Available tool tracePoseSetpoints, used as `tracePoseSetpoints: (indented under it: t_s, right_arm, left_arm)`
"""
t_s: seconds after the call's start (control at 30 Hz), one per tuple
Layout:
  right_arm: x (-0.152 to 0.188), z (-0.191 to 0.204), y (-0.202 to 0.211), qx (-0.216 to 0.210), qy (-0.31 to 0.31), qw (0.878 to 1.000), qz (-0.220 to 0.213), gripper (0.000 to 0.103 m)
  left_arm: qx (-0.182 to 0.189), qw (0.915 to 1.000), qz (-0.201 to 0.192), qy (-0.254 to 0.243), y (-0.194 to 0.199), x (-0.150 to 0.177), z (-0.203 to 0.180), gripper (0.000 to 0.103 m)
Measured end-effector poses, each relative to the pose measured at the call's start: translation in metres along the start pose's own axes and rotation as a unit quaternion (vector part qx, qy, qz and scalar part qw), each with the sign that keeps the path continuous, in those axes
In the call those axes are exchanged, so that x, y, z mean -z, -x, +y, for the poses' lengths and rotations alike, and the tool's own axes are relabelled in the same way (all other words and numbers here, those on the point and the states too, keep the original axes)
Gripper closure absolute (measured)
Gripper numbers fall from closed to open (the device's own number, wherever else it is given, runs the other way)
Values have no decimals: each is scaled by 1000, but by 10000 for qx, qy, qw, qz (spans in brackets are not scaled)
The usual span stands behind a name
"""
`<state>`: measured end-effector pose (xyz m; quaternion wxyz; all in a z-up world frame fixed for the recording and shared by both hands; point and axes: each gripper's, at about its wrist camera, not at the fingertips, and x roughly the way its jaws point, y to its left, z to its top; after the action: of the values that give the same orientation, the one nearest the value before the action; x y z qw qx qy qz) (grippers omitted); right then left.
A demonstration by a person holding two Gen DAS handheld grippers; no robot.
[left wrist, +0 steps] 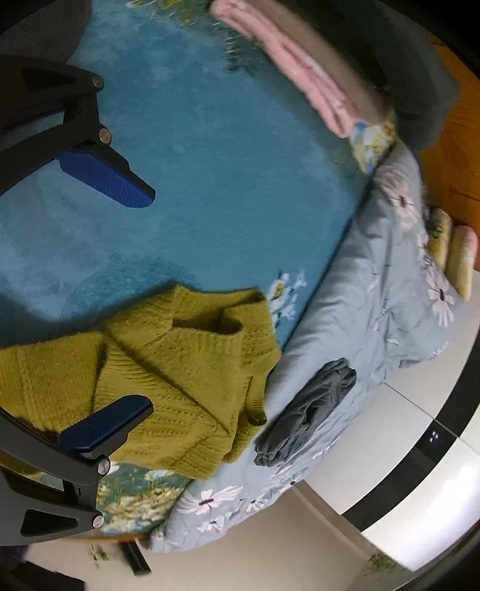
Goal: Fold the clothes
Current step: 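Lay the sweater onto the teal sheet with the right gripper, dragging it flat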
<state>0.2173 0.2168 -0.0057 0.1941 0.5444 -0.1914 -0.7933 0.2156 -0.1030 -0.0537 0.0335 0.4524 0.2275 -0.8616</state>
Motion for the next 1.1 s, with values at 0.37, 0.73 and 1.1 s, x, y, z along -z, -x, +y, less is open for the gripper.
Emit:
tracePoseSetpoints:
  t_s: [0.37,0.73,1.1]
  right_arm:
    - [-45,-40,-76,440,-1339,9900,-111,53]
    - [-58,-40,-79,44,-1962,9804,-171,94]
    - [-61,-46,36,383,-1477,9824,-1078,96]
  left_arm:
    - [159,9998,1,90,-3,4,10,0]
    - [242,9986,338,322,-14,4,16,0]
    - [450,9921,613,994,-16,8,41,0]
